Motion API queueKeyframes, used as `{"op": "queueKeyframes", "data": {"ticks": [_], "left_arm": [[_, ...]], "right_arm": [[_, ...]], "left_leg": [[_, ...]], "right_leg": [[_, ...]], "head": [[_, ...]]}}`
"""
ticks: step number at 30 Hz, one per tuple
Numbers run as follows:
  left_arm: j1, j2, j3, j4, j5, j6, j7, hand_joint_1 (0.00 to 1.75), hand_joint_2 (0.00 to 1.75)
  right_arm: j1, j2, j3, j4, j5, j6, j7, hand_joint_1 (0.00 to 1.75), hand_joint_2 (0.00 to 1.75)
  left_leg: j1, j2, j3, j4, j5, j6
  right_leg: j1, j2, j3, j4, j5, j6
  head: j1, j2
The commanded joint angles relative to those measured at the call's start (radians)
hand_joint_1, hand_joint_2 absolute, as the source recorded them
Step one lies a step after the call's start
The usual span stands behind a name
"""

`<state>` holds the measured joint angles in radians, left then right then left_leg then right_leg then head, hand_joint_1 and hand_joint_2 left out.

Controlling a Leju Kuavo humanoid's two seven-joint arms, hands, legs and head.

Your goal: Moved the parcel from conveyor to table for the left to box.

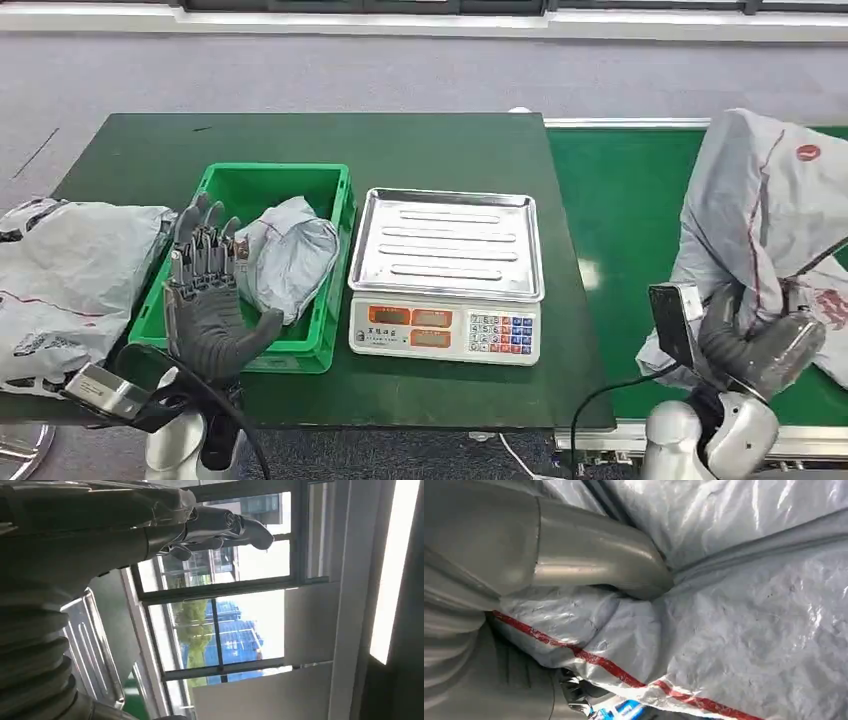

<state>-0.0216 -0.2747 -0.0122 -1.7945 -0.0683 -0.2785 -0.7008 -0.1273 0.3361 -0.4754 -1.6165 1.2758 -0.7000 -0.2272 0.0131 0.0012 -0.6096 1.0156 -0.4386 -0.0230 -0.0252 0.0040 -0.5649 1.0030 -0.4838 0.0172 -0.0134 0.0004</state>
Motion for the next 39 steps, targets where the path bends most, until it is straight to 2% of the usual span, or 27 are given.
{"op": "queueKeyframes", "data": {"ticks": [1,2,3,4,5,6,7,8,9,10,14,20,22,23,25,26,27,31,39], "left_arm": [[-0.066,0.011,-0.043,0.072,0.006,0.000,0.003,0.00,1.75],[-0.072,0.007,-0.078,0.163,0.100,-0.102,0.064,0.00,1.75],[-0.068,-0.011,-0.103,0.233,0.067,-0.090,0.011,0.00,1.75],[-0.061,-0.021,-0.137,0.251,0.057,-0.064,0.003,0.00,1.75],[-0.053,-0.001,-0.181,0.252,0.079,-0.024,0.003,0.00,1.75],[-0.048,-0.011,-0.191,0.280,0.048,0.008,0.003,0.00,1.75],[-0.043,-0.013,-0.200,0.290,0.044,0.010,0.003,0.00,1.75],[-0.026,-0.018,-0.211,0.299,0.015,0.025,0.003,0.00,1.75],[-0.026,-0.018,-0.211,0.299,0.015,0.025,0.003,0.00,1.75],[-0.004,-0.014,-0.217,0.282,0.017,0.049,0.003,0.00,1.75],[0.017,0.002,-0.225,0.250,0.001,0.061,0.003,0.00,1.75],[0.018,0.001,-0.247,0.242,-0.024,0.065,0.003,0.00,1.75],[0.023,0.002,-0.249,0.230,-0.016,0.075,0.003,0.00,1.75],[0.023,0.005,-0.249,0.230,-0.015,0.075,0.003,0.00,1.75],[0.022,0.008,-0.251,0.227,-0.021,0.073,0.003,0.00,1.75],[0.022,0.008,-0.250,0.226,-0.020,0.073,0.003,0.00,1.75],[0.022,0.009,-0.244,0.225,-0.010,0.065,0.003,0.00,1.75],[0.019,0.013,-0.237,0.242,-0.006,0.048,0.003,0.00,1.75],[0.016,0.016,-0.243,0.251,-0.013,0.042,0.003,0.00,1.75]], "right_arm": [[-0.043,-0.003,0.302,0.083,0.009,0.002,-0.003,1.75,1.75],[-0.215,0.011,0.340,0.323,0.002,0.099,-0.026,1.75,1.75],[-0.471,0.013,0.329,0.700,0.035,0.002,0.046,1.75,1.75],[-0.591,0.013,0.339,0.872,0.070,0.002,0.120,1.75,1.75],[-0.619,0.013,0.338,0.912,0.086,0.002,0.142,1.75,1.75],[-0.640,0.013,0.346,0.948,0.102,0.002,0.165,1.75,1.75],[-0.638,0.013,0.346,0.954,0.108,0.002,0.167,1.75,1.75],[-0.592,0.010,0.356,0.840,0.107,0.091,0.172,1.75,1.75],[-0.592,0.010,0.356,0.840,0.107,0.091,0.172,1.75,1.75],[-0.598,0.013,0.352,0.952,0.100,0.002,0.153,1.75,1.75],[-0.598,0.013,0.339,0.972,0.105,0.002,0.154,1.75,1.75],[-0.624,0.013,0.338,1.029,0.103,0.002,0.149,1.75,1.75],[-0.652,0.013,0.348,1.098,0.011,0.002,0.083,1.75,1.75],[-0.694,0.013,0.363,1.221,-0.169,0.008,-0.032,1.75,1.75],[-0.700,0.013,0.360,1.271,-0.285,0.113,-0.136,1.75,1.75],[-0.697,0.013,0.358,1.276,-0.300,0.132,-0.150,1.75,1.75],[-0.691,0.013,0.356,1.287,-0.342,0.240,-0.204,1.75,1.75],[-0.671,0.013,0.412,1.304,-0.343,0.320,-0.257,1.75,1.75],[-0.670,0.013,0.436,1.298,-0.352,0.323,-0.256,1.75,1.75]], "left_leg": [[0.001,0.003,0.003,-0.002,0.000,0.000],[0.001,0.006,0.002,-0.001,-0.001,0.000],[0.001,0.007,0.004,-0.002,0.000,0.000],[0.000,0.017,0.005,-0.001,0.000,0.000],[0.000,0.025,0.006,-0.003,0.000,0.001],[0.001,0.021,0.004,-0.002,-0.001,0.000],[0.000,0.024,0.004,-0.003,0.000,0.000],[0.000,0.023,0.001,-0.003,0.002,0.000],[0.001,0.021,0.005,-0.004,0.004,-0.002],[0.001,0.015,0.003,-0.004,0.007,0.000],[0.001,0.004,0.003,-0.003,0.007,0.000],[0.000,0.003,-0.002,-0.002,0.007,0.000],[0.001,0.003,-0.003,-0.002,0.006,0.000],[0.001,0.004,-0.002,-0.002,0.006,0.001],[0.001,0.006,-0.001,-0.002,0.006,0.000],[0.001,0.007,0.000,-0.003,0.006,0.001],[0.001,0.004,-0.002,-0.002,0.006,0.000],[0.001,0.002,-0.002,-0.002,0.007,0.000],[0.001,0.001,-0.003,-0.002,0.007,0.000]], "right_leg": [[0.001,0.003,0.002,-0.002,0.001,-0.003],[0.001,0.005,0.000,-0.001,0.002,-0.002],[0.002,0.006,0.001,-0.002,0.002,-0.003],[0.001,0.015,-0.001,-0.001,0.005,-0.002],[0.001,0.023,-0.002,-0.001,0.008,-0.002],[0.001,0.019,0.000,0.001,0.006,-0.001],[0.001,0.022,-0.001,0.000,0.008,-0.003],[0.001,0.021,-0.003,0.000,0.010,-0.005],[0.001,0.019,-0.005,-0.001,0.011,-0.004],[0.001,0.013,-0.004,-0.002,0.010,-0.004],[0.001,0.002,0.002,-0.001,0.007,-0.002],[0.001,0.002,-0.002,0.000,0.007,-0.001],[0.001,0.002,-0.003,0.000,0.007,-0.002],[0.001,0.003,-0.002,0.000,0.007,-0.002],[0.001,0.005,-0.003,0.000,0.007,-0.002],[0.002,0.006,-0.002,-0.001,0.008,-0.003],[0.002,0.004,-0.002,-0.001,0.007,-0.002],[0.001,0.001,-0.003,0.000,0.007,-0.002],[0.001,0.000,-0.003,-0.001,0.007,-0.002]], "head": [[0.000,0.000],[0.000,0.000],[0.000,0.000],[0.000,0.000],[0.000,0.000],[0.000,0.000],[0.000,0.000],[0.000,0.000],[0.000,0.000],[0.000,0.000],[0.000,0.000],[0.000,0.000],[0.000,0.000],[0.000,0.000],[0.000,0.000],[0.000,0.000],[0.000,0.000],[0.000,0.000],[0.000,0.000]]}}
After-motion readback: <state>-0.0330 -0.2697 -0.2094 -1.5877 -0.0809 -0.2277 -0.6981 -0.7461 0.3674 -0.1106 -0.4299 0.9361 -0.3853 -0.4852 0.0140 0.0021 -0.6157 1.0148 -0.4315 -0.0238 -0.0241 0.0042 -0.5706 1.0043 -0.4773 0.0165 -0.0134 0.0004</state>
